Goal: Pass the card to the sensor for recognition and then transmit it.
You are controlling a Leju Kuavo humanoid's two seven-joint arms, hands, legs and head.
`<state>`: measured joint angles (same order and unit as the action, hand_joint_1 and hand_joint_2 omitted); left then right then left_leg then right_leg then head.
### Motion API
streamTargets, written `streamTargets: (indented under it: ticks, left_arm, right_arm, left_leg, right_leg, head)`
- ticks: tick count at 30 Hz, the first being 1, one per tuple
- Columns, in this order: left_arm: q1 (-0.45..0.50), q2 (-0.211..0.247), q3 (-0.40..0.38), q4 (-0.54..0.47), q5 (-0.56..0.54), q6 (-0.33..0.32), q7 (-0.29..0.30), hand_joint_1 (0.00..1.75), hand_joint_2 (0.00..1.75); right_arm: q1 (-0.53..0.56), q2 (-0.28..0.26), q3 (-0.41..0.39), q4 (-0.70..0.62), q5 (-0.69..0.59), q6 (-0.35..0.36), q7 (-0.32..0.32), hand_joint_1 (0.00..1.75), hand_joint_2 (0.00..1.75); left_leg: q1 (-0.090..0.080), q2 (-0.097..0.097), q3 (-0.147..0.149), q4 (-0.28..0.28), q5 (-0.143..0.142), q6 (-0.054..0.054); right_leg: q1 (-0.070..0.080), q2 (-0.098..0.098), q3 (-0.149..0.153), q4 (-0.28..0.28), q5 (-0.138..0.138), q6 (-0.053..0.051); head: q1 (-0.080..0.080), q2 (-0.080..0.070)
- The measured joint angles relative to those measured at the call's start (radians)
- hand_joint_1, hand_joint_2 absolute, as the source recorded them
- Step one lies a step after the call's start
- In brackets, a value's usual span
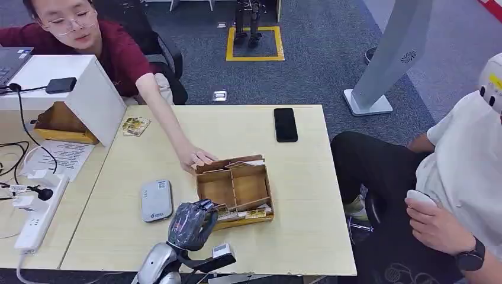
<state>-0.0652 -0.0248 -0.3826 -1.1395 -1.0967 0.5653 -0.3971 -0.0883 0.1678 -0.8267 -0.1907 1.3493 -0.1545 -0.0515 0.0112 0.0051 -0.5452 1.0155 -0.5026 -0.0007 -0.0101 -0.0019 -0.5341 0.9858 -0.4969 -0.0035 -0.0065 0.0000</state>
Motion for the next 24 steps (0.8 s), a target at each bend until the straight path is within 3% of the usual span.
streamTargets:
  ticks: [24]
  left_arm:
    - [-0.003, 0.018, -0.002, -0.05, 0.005, 0.009, 0.001, 1.75, 1.75]
  right_arm:
    - [0.0, 0.0, -0.001, 0.0, 0.001, 0.0, -0.004, 0.0, 1.75]
  left_leg:
    - [0.0, 0.0, 0.0, 0.0, 0.0, 0.0]
  right_leg:
    - [0.0, 0.0, 0.0, 0.0, 0.0, 0.0]
  head:
    - [0.0, 0.0]
